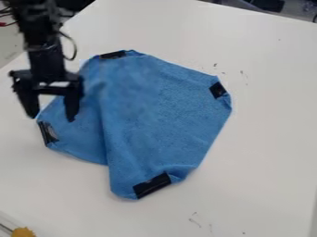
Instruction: Unfold the cloth bottom left to bottom left
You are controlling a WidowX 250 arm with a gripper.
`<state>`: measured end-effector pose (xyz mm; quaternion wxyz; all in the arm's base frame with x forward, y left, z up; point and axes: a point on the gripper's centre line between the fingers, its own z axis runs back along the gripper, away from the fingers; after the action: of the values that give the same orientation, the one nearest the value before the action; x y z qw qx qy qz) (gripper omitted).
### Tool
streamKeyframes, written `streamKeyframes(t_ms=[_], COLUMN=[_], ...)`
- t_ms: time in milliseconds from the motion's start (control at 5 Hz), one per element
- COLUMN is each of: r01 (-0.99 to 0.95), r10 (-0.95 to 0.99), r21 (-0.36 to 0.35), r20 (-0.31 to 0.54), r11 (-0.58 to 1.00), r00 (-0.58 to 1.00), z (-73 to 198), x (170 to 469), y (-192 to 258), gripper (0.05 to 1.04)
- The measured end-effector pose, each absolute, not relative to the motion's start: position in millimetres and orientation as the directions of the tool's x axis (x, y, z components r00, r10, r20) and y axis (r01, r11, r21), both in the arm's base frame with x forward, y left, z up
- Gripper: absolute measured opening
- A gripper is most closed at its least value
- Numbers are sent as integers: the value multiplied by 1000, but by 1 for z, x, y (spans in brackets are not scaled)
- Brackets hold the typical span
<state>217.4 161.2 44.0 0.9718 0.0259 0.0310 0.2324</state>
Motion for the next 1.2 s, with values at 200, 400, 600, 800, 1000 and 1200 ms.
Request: streamKeyframes(t_ms=[200,400,600,800,1000,1200], r01=[-499,-504,-491,-468,-451,-433], r10=[500,504,491,467,451,433], r21=[30,17,0,-17,-21,-23], r20=[-26,-29,-11,-13,-7,-13], r11=[866,864,871,884,892,901], r00=[866,863,871,884,893,902], z=[34,23,15,6,5,5], x=[204,202,215,228,234,234], y=[169,180,188,197,201,199], gripper=[1001,1000,1001,950,667,370])
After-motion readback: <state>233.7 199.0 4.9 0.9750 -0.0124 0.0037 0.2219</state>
